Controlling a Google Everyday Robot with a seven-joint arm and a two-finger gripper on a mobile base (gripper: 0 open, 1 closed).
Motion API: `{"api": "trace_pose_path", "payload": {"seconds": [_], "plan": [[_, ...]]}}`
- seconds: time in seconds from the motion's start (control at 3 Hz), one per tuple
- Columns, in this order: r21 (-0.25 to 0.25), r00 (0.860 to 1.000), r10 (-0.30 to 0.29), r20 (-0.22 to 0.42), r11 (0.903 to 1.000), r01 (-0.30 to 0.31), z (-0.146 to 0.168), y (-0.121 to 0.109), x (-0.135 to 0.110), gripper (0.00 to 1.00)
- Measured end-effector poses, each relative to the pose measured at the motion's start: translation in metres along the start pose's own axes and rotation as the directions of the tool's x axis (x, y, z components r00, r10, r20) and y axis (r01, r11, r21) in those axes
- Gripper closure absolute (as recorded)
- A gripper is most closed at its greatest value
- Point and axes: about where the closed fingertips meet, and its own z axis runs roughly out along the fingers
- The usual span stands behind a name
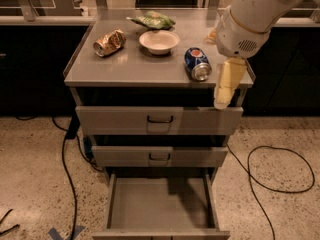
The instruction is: Place pepsi can into bottom drawer
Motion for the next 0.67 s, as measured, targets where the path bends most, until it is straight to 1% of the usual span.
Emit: {"api": "trace_pose_path", "payload": {"seconds": [0.33,0.67], "plan": [[0.009,0.999,-0.048,-0.005,0.9988,0.048,0.01,-0.033,-0.012,0.0],[0.011,0.994,-0.105,0.008,0.9944,0.105,0.023,-0.066,-0.039,0.0]]}}
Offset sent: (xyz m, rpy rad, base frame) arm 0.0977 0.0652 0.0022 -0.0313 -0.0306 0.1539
